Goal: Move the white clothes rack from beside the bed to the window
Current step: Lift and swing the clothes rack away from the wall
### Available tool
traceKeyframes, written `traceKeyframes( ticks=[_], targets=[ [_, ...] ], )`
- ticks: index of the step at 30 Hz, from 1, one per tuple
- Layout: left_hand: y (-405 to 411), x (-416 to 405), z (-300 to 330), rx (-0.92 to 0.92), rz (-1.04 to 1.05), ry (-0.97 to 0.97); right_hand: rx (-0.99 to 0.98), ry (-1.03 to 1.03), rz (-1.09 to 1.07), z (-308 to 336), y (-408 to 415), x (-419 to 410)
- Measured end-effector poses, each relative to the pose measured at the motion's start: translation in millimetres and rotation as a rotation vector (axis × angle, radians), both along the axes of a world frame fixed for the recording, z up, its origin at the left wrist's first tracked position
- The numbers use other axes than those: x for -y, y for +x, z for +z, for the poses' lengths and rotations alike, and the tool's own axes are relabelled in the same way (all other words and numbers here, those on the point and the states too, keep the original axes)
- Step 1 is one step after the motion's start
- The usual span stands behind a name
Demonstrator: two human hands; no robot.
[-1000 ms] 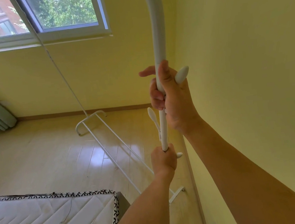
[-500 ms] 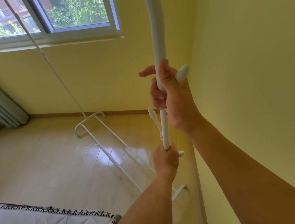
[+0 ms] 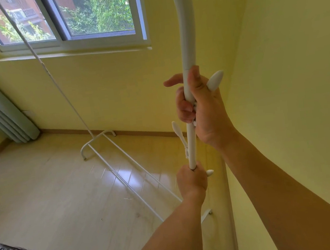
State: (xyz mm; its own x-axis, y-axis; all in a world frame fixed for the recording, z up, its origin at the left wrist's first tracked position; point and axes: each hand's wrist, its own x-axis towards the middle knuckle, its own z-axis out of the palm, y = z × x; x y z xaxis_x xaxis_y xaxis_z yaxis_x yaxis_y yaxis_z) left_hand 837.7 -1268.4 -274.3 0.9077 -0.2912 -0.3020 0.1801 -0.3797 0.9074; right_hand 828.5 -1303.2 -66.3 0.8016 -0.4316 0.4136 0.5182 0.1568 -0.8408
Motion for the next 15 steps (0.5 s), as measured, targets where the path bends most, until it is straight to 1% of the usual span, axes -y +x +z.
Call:
traceKeyframes(
  ticks=[4,12,15],
  targets=[
    [12.2,23.0,2.4,-0.007,0.001,-0.009,0.000,0.005,0.026,2.5,14.0,25.5],
    [21.6,29.3,5.4,-0.008,-0.014,0.017,0.007,0.009,0.057,-3.5,23.4,41.5],
    [28.2,37.9,7.9,-0.034,-0.015,0.017,0.009,0.020,0.051,-2.6,31.3,50.8]
  ],
)
